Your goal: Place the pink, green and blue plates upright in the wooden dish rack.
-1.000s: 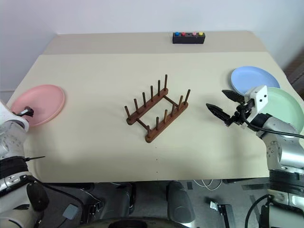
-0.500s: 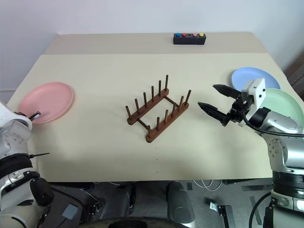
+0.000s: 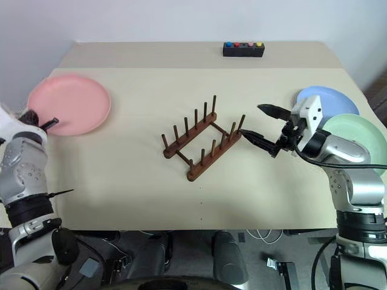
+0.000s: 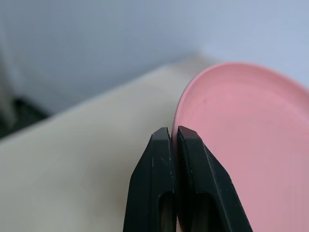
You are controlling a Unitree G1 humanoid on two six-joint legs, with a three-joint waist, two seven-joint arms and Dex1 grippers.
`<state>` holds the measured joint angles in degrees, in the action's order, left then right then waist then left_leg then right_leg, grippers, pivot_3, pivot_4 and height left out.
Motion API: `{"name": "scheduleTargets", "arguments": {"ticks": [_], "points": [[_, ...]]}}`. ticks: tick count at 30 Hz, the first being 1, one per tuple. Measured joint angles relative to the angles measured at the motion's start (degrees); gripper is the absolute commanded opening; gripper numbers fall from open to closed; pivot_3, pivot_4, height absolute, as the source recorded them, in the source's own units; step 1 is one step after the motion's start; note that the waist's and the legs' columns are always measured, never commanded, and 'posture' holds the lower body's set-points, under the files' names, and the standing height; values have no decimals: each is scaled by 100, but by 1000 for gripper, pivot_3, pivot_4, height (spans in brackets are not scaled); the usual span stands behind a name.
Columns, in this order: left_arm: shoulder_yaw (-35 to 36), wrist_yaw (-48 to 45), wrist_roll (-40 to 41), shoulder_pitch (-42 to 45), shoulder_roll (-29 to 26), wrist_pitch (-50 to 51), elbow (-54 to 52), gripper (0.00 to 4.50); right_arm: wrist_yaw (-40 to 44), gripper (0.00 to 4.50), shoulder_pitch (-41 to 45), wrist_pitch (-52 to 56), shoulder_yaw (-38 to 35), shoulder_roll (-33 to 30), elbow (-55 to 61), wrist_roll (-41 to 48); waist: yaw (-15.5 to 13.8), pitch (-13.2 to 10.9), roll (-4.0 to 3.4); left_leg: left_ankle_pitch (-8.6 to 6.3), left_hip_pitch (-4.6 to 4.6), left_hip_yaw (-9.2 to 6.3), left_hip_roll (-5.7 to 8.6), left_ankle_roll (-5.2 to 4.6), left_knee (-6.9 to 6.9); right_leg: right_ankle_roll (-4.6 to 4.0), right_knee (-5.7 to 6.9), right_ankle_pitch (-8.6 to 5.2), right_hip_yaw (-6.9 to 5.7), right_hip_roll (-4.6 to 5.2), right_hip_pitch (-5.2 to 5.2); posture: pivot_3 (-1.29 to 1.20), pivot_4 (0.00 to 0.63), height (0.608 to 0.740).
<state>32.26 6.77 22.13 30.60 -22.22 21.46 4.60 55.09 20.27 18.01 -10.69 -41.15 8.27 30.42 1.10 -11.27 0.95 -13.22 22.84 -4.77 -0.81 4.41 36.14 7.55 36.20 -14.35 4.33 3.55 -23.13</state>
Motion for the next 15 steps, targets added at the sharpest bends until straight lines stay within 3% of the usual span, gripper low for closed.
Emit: {"name": "scheduleTargets", "arguments": {"ticks": [9, 15], "points": [[-1542, -30, -482, 1020, 608, -154, -910, 32, -491, 4500, 1270, -649, 1388, 588, 316, -1316, -21, -1, 2, 2, 21, -3, 1, 3, -1, 4, -7, 2, -2, 0, -17, 0, 150, 730], [-2333, -9, -767, 1292, 1053, 88, -1366, 32, -865, 4500, 1743, -1930, 2304, 615, -147, -3055, -10, -1, 2, 2, 26, -3, 2, 3, -1, 4, -8, 3, -2, 0, -24, 0, 150, 730]]}}
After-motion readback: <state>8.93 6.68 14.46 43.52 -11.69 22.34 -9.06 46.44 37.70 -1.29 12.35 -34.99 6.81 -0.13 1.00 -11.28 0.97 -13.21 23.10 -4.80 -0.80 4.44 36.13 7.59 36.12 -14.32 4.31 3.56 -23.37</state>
